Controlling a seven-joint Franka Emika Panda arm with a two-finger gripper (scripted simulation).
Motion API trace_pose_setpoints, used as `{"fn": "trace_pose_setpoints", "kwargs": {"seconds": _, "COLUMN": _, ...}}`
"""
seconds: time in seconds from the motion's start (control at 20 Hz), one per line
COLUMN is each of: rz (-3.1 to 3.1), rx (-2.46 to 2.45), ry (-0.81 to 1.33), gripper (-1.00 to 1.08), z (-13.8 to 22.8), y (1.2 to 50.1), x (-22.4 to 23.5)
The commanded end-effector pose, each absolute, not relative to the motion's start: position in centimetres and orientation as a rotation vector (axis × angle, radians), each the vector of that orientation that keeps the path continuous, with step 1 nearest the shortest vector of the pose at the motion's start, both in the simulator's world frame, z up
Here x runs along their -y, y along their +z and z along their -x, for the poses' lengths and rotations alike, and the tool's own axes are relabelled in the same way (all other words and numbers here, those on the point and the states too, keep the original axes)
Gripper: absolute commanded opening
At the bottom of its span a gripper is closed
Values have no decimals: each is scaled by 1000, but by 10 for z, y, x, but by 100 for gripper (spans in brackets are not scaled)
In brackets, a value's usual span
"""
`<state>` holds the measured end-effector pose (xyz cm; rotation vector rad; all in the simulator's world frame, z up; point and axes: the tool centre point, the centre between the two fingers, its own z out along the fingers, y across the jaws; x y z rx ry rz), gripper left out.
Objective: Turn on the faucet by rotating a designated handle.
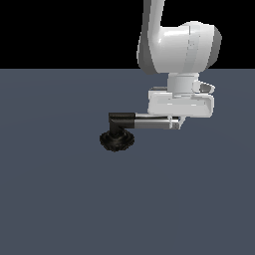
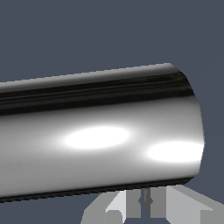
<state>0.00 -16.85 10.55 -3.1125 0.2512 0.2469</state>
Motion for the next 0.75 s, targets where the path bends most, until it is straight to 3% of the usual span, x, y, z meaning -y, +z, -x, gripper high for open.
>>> {"fn": "trace_pose_setpoints", "kwargs": {"seconds": 0.0, "rz": 3134, "rx": -212, "ry": 0, "gripper": -100, "z": -95, "y": 103, "x": 160}}
{"fn": "trace_pose_setpoints", "kwargs": {"seconds": 0.7, "rz": 3134, "rx": -218, "ry": 0, "gripper": -100, "z": -126, "y": 102, "x": 164}}
